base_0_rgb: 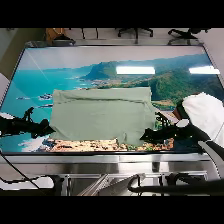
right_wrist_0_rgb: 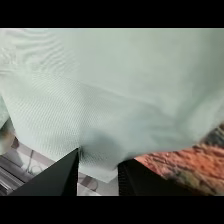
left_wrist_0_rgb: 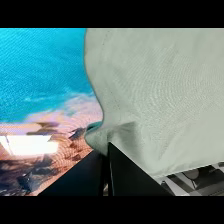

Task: Fold the shirts.

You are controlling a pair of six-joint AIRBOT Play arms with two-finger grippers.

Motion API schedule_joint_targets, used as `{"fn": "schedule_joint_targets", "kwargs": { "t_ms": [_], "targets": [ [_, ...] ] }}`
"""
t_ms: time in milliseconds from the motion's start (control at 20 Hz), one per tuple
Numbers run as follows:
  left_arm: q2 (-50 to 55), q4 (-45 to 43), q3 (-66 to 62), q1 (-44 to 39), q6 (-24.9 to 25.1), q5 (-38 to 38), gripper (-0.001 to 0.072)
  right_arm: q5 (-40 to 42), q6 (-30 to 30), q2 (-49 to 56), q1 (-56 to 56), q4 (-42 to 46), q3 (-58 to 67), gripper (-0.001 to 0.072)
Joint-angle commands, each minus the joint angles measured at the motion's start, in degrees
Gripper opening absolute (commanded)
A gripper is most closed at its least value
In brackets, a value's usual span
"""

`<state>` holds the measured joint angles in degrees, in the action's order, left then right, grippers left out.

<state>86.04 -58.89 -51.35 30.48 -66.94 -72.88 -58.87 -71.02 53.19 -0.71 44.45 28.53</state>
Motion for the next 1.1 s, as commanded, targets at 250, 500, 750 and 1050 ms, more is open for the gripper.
{"fn": "schedule_joint_targets", "kwargs": {
  "t_ms": [250, 500, 750, 1050],
  "targets": [
    [-1.99, -5.92, -0.02, 0.04, -3.67, -3.93, 0.0013, -10.14, 0.46, -3.67, -2.40, 4.46, 2.62, 0.0014],
    [-7.89, -16.39, 0.04, 0.04, -11.19, -12.35, 0.0013, -20.17, -6.38, -16.92, -12.48, 15.74, 3.48, 0.0013],
    [-15.17, -13.38, 3.80, -4.31, -11.13, -13.42, 0.0014, -22.53, -5.18, -26.99, -14.93, 15.34, 3.50, 0.0013],
    [-15.82, -8.41, -3.67, -7.72, -11.15, -10.91, 0.0014, -8.74, 7.21, -19.19, -14.91, 3.98, 14.01, 0.0013]
  ]
}}
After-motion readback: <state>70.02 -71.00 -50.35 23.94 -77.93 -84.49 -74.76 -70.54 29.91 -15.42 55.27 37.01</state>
